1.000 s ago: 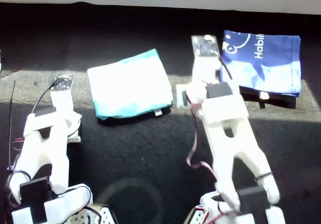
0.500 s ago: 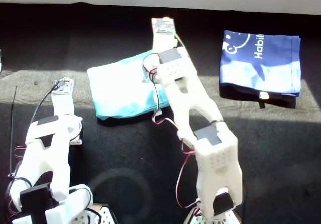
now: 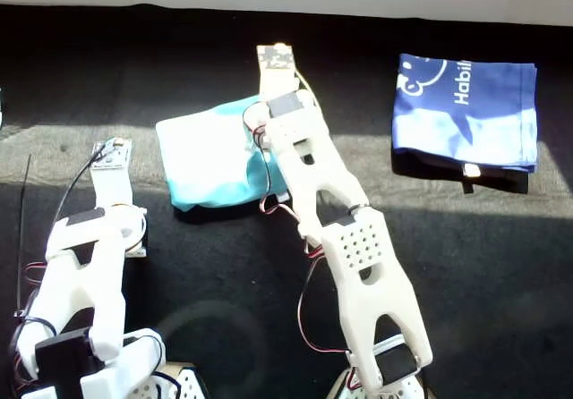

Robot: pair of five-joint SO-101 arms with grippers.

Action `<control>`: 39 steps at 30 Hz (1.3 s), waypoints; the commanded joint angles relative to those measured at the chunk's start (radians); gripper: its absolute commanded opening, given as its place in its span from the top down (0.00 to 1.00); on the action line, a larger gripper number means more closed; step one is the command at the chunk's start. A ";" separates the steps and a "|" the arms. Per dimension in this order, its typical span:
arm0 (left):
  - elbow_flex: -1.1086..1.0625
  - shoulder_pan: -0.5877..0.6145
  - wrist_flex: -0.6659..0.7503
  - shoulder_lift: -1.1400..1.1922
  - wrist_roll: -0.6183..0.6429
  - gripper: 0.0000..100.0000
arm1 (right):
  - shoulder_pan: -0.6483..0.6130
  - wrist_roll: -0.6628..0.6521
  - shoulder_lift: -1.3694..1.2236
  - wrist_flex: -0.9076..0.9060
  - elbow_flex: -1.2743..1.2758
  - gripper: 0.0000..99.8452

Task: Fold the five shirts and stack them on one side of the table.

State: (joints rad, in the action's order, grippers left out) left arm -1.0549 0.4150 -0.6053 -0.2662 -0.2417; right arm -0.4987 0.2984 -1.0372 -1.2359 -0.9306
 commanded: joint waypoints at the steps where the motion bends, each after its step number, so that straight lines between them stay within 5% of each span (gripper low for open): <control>1: -0.002 0.002 0.037 0.004 -0.003 0.99 | 0.025 0.005 -0.048 -0.033 -0.087 0.66; 7: -0.002 0.002 0.037 0.004 -0.003 0.99 | 0.025 -0.015 -0.096 -0.090 -0.168 1.00; 12: -0.002 0.002 0.037 0.004 -0.003 0.99 | 0.050 -0.120 -0.097 -0.165 -0.234 0.99; 23: -0.002 0.002 0.040 0.004 -0.003 0.99 | 0.237 -0.256 -0.096 -0.489 -0.837 0.99; 39: -0.002 0.002 0.040 0.004 -0.003 0.99 | 0.593 -0.508 0.259 -0.495 -0.773 0.99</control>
State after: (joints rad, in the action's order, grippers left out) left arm -1.0549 0.4150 -0.5992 -0.2647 -0.2417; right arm 0.0307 -0.1680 -0.8976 -1.7530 -1.6410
